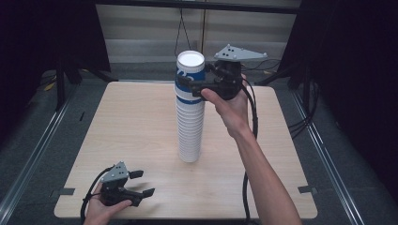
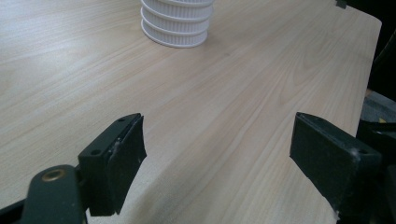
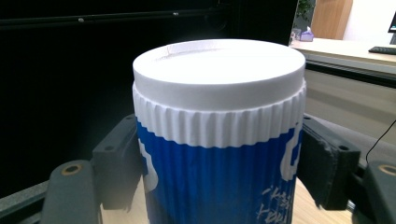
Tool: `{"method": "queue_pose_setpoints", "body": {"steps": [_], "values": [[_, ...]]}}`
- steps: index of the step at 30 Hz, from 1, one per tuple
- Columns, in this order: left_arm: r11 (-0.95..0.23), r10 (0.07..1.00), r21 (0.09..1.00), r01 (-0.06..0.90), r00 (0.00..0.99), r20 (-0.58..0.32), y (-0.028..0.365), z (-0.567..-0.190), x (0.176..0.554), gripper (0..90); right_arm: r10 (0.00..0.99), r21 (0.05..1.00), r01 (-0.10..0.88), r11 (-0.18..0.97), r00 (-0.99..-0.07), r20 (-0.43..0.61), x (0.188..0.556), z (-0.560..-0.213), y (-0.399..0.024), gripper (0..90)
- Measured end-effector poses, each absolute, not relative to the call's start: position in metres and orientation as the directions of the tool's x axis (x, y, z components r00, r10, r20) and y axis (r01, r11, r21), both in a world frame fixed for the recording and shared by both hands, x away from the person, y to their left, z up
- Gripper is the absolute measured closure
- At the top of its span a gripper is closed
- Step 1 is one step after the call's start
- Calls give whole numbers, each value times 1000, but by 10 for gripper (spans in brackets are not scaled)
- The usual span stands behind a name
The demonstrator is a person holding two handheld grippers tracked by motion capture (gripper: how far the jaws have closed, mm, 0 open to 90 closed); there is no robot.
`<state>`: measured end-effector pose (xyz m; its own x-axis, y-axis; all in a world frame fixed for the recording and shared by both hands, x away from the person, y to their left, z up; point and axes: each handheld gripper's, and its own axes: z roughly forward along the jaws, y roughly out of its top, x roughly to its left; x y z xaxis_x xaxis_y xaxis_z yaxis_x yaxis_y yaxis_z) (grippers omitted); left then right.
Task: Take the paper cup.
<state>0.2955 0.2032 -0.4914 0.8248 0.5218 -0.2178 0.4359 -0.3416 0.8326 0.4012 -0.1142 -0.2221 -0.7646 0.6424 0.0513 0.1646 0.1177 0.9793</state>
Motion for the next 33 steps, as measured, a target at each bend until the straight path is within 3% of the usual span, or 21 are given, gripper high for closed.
{"method": "queue_pose_setpoints", "body": {"steps": [33], "values": [[-336, 521, 832, 442, 823, -226, 203, -492, 296, 161, 635, 993, 111, 27, -769, 69, 392, -192, -119, 250]]}}
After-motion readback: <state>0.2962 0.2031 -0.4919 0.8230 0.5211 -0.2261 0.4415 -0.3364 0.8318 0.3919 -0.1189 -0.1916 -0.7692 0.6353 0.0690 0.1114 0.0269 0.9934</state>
